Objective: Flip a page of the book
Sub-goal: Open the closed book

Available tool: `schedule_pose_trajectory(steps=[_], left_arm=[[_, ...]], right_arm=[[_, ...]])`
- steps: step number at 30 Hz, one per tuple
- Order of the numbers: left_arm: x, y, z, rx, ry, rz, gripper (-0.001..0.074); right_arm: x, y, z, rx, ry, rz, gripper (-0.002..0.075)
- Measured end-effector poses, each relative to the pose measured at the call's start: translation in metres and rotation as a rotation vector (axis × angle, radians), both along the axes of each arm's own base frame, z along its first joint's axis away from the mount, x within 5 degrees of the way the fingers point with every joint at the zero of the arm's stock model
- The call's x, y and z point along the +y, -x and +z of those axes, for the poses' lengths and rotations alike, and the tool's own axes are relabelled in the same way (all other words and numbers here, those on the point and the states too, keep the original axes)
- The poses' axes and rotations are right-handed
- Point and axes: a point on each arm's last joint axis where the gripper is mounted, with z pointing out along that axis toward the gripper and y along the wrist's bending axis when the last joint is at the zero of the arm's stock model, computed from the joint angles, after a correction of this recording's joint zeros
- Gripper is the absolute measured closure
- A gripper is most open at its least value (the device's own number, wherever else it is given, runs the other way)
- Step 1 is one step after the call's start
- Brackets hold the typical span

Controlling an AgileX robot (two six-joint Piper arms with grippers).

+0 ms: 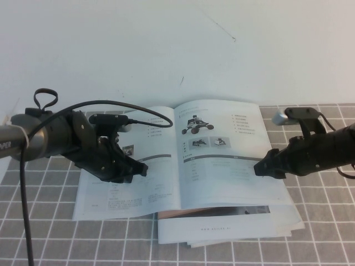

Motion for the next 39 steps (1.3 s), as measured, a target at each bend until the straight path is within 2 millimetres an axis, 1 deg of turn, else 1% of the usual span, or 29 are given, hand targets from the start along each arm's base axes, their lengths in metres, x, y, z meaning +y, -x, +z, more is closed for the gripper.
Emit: schedule_pose_trajectory(steps=[5,11,17,19,22,25,32,36,39], left_arm=[[0.0,0.0,0.0,0.002,0.001,-0.001,0.0739],[-0.002,0.0,0.0,0.01,0.029,0.021,0.0739],[-0.002,0.0,0.001,0.016,0.047,0.035,0.0739],[-0.002,0.0,0.001,0.016,0.047,0.036,0.0739],[-0.002,0.0,0.001,0.017,0.05,0.038,0.0739],[-0.002,0.0,0.0,0.018,0.05,0.038,0.0739],[-0.002,0.0,0.0,0.019,0.052,0.04,0.0739],[-0.002,0.0,0.0,0.019,0.052,0.04,0.0739],[-0.002,0.0,0.0,0.018,0.053,0.039,0.0739]], right_arm=[[-0.002,-0.002,-0.001,-0.014,0.017,-0.018,0.0294],[-0.002,-0.003,-0.007,0.017,-0.003,-0.005,0.0294],[-0.002,-0.005,-0.005,0.023,-0.022,0.008,0.0294],[-0.002,-0.006,-0.004,0.022,-0.031,0.018,0.0293],[0.004,-0.007,-0.001,0.042,-0.075,0.077,0.0293],[0.01,-0.01,0.006,0.057,-0.128,0.144,0.0293],[0.022,-0.021,0.037,0.032,-0.227,0.259,0.0293],[0.022,-0.028,0.047,0.002,-0.217,0.267,0.0293],[0.018,-0.033,0.048,0.023,-0.145,0.23,0.0293]])
